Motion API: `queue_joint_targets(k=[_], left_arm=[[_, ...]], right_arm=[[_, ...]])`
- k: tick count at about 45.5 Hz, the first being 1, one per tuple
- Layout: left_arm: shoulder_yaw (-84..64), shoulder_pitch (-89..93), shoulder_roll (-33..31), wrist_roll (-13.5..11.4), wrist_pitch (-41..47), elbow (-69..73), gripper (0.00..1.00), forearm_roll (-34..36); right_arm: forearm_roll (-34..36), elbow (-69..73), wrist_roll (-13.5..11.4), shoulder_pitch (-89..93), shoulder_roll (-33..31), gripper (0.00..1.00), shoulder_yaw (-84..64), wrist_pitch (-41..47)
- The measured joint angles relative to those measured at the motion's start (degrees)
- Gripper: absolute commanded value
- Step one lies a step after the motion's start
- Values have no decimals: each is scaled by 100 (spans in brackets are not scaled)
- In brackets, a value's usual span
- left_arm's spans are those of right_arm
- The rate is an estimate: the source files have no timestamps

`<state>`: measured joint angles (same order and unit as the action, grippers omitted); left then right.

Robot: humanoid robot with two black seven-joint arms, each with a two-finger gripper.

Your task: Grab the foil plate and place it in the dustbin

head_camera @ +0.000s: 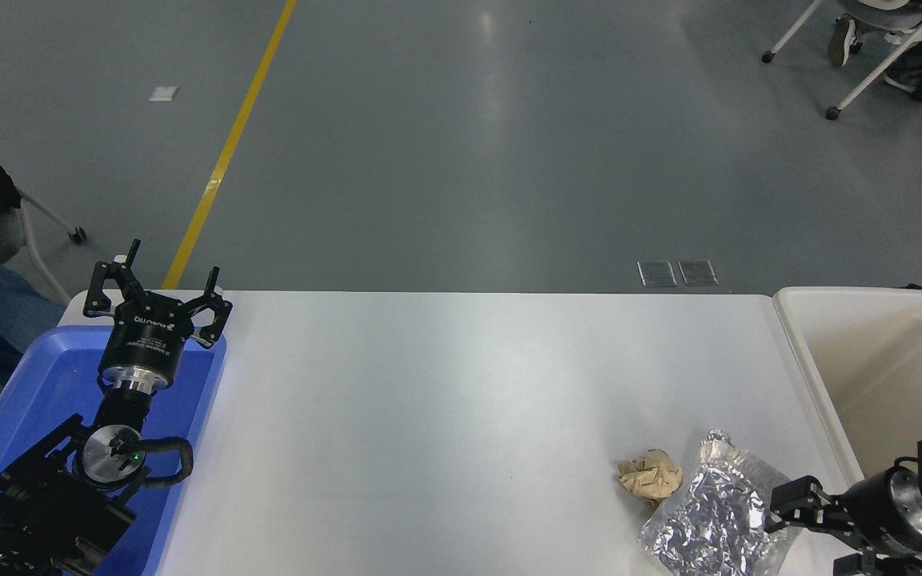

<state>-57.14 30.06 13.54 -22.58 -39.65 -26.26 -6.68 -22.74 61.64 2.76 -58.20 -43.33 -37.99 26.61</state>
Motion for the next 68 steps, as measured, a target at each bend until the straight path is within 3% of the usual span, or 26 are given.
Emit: queue_joint_targets(k=[1,3,20,29,39,47,58,68], left_arm=[[0,0,0,0,0,0,100,0],[0,0,0,0,0,1,100,0],[0,0,0,0,0,1,100,0],[0,0,0,5,0,-2,100,-1],[0,2,0,8,0,-3,100,1],[1,4,0,8,0,-3,100,0],[2,0,0,8,0,0,100,1],[2,0,0,8,1,2,100,2]], right_arm=[[-1,-12,-1,37,11,22,26,-10],[-1,-43,-1,121,43,0,92,-38],[-2,-226,-3,428,262,0,347,-178],[-113,-70,-8,20,-104,0,227,-59],[-225,477,-57,-1320,-743,0,-479,282],[-183,1113,-83,-3273,-922,0,-1921,463],[190,2200,-65,-6238,-257,0,-4124,640],[479,2698,-42,-7811,381,0,-4996,1053]])
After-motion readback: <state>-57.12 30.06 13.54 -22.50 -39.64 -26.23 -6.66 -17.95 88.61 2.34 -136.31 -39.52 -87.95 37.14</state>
